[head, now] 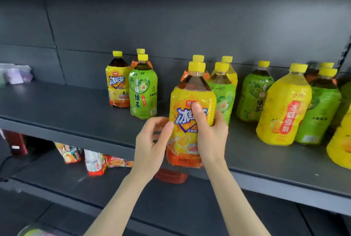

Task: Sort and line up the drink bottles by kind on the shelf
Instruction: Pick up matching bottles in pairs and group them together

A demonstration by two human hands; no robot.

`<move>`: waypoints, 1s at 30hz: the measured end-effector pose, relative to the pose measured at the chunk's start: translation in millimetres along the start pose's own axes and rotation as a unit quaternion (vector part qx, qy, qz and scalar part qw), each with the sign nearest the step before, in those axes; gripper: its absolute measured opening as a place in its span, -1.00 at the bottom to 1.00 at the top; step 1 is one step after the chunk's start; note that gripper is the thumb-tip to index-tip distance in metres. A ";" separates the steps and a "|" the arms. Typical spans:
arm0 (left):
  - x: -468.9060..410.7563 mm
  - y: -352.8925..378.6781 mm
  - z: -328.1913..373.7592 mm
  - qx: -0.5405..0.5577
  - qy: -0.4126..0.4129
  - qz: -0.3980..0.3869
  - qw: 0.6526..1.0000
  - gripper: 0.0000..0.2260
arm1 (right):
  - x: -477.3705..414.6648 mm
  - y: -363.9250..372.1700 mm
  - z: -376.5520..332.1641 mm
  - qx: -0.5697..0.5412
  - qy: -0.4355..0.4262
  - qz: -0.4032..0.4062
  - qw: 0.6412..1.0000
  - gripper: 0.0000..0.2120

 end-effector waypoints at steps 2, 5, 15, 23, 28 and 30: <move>-12.2 -16.6 -4.0 -0.011 0.006 0.000 1.000 -0.63 | -3.9 15.0 6.9 0.005 0.000 0.012 1.000 -0.52; -38.7 -48.8 -12.0 -0.037 0.012 0.021 0.999 -0.81 | -7.8 36.7 15.9 0.015 -0.002 0.036 0.999 -0.48; -172.4 -154.4 -87.4 -0.089 -0.066 0.124 0.986 -0.46 | -14.6 80.4 33.6 0.067 -0.041 0.116 0.990 -0.37; -253.9 -162.8 -136.1 -0.072 -0.163 0.052 0.983 0.02 | -18.8 92.8 38.4 0.108 -0.062 0.142 0.982 -0.58; -266.4 -175.8 -151.0 -0.096 -0.181 0.037 0.978 0.09 | -19.1 98.7 35.3 0.106 -0.074 0.144 0.981 -0.48; -264.8 -177.0 -137.0 -0.145 -0.154 0.034 0.977 -0.09 | -19.5 99.2 35.2 0.112 -0.076 0.144 0.980 -0.50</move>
Point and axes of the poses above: each hand's wrist, its own x-axis away from the middle knuckle, its own y-axis out of the palm, z = x × y, the point moved 10 cm from there along -x, towards the middle knuckle, and after that the axes turned 7 degrees about -y, right-handed, at the moved point
